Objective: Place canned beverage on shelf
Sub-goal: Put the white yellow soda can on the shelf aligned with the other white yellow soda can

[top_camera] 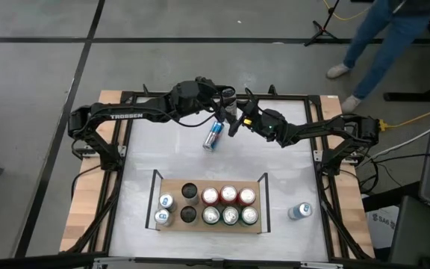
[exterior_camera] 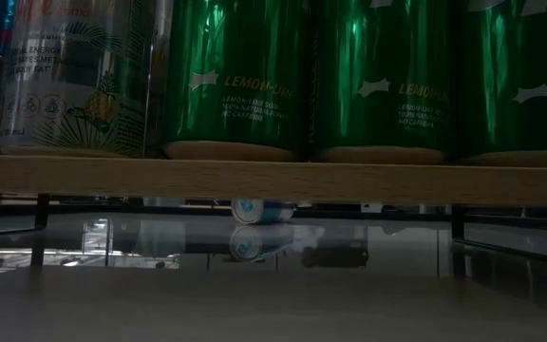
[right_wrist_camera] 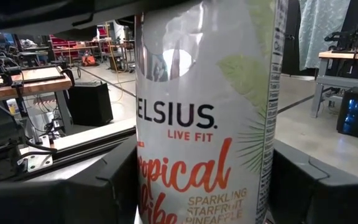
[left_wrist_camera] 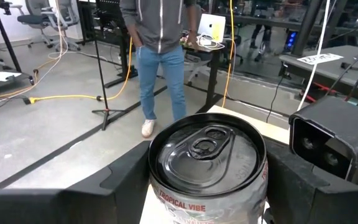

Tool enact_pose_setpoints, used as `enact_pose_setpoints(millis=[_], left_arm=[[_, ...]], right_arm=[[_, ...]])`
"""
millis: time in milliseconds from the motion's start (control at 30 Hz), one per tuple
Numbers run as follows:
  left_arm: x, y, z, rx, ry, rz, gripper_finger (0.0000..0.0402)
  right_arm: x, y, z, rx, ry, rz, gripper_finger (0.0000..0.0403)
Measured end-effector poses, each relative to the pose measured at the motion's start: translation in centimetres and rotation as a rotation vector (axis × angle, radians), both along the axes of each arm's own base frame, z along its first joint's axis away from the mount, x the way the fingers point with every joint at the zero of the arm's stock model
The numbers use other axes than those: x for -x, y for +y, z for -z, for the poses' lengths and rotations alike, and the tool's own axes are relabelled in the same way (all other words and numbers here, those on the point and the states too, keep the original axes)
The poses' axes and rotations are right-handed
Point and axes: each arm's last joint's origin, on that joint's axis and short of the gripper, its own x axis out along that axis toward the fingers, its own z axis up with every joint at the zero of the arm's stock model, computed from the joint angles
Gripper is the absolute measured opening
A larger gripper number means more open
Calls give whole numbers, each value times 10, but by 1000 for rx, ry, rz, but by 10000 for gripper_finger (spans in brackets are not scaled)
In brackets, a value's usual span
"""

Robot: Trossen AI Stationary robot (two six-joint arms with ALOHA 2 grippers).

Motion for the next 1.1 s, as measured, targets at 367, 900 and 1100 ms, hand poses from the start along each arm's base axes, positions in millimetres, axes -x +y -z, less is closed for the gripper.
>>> enact_pose_setpoints(millis=[367, 900, 1100], left_arm=[[1, -2, -2, -37, 17, 25, 240], [54, -15, -39, -51, 119, -22, 240], [76, -25, -50, -42, 162, -15, 240]], right_arm=[[0, 0, 1, 0, 13, -5, 335], [11, 3, -6, -26, 120, -4, 382], [21, 5, -18, -29, 134, 3, 381]])
